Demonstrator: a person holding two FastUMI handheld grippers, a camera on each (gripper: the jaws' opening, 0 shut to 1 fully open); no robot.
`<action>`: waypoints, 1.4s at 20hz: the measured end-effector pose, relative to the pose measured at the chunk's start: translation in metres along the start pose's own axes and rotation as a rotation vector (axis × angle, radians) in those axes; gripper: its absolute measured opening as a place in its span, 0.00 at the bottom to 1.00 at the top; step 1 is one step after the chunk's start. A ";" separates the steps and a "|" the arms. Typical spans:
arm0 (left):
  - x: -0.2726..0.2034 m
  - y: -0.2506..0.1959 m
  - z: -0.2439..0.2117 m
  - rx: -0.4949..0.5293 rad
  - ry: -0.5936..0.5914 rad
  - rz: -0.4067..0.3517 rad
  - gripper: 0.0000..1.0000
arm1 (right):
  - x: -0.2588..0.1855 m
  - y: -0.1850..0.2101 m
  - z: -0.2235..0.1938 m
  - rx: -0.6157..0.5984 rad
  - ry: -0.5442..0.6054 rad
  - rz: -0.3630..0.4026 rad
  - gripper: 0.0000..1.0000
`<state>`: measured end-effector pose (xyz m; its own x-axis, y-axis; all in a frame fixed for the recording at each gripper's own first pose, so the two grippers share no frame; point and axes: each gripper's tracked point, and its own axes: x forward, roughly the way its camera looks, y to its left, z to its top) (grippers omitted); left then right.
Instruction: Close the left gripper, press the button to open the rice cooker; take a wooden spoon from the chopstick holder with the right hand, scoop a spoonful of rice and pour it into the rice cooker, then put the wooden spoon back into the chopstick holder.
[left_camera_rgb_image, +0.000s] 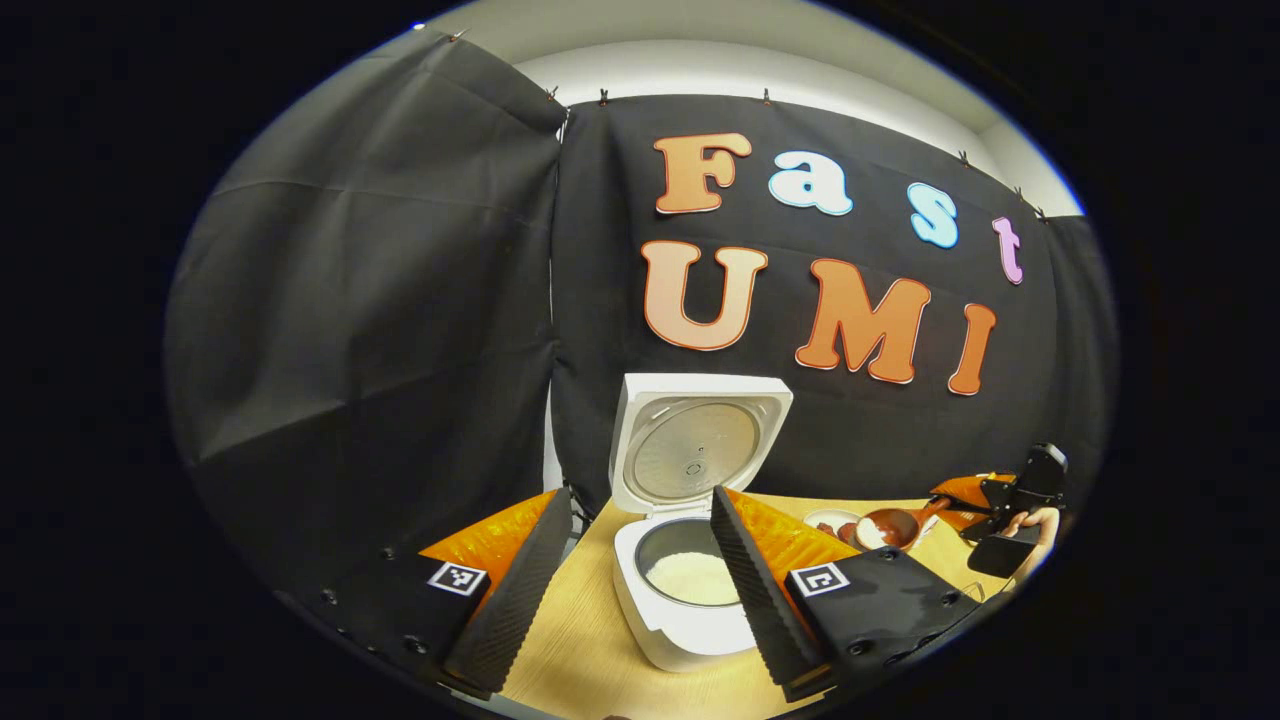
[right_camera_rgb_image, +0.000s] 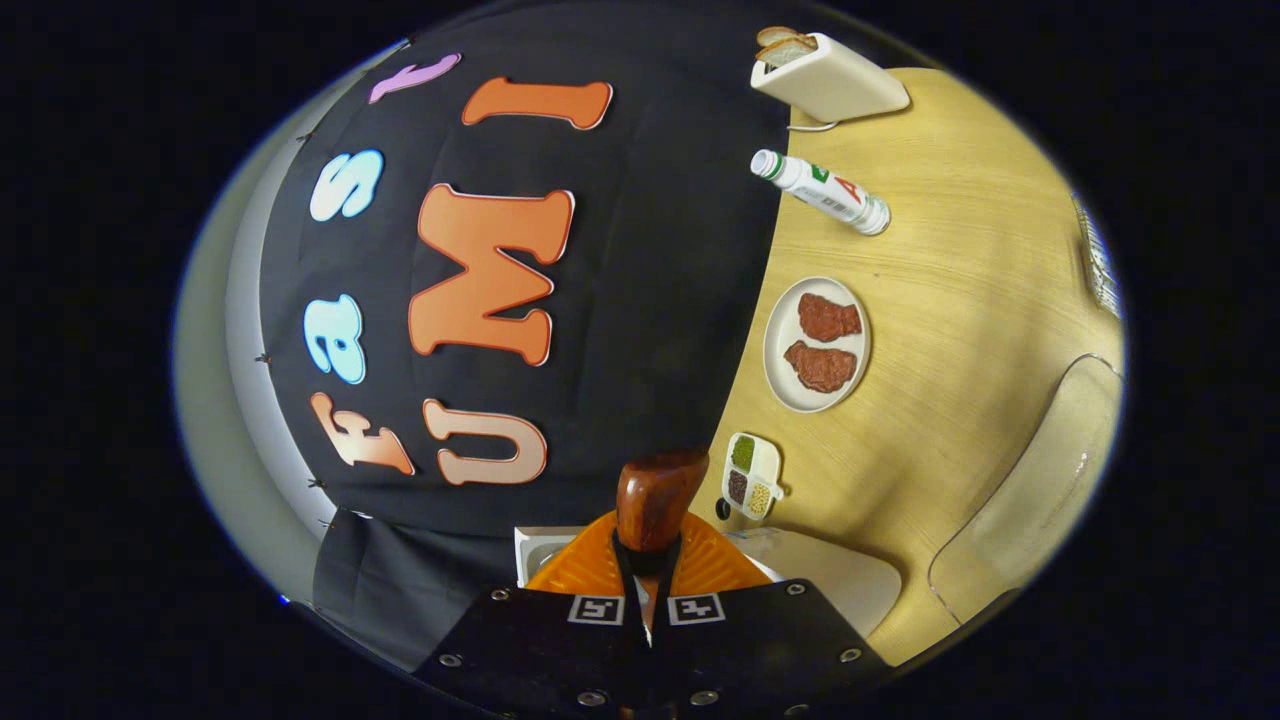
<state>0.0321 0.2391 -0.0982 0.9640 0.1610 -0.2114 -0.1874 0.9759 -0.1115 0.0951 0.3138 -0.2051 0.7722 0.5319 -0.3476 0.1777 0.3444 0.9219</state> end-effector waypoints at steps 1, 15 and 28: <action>0.001 0.001 0.000 -0.002 0.001 0.002 0.96 | 0.008 0.007 -0.008 -0.013 0.011 0.003 0.02; 0.011 0.006 -0.005 -0.003 0.009 -0.022 0.96 | 0.086 0.075 -0.074 -0.442 0.009 0.015 0.02; 0.013 0.009 -0.012 0.026 0.023 -0.060 0.96 | 0.085 0.127 -0.102 -0.863 -0.062 0.097 0.02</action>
<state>0.0408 0.2480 -0.1141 0.9688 0.0989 -0.2273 -0.1241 0.9873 -0.0992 0.1211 0.4812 -0.1348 0.7963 0.5546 -0.2413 -0.3955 0.7793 0.4860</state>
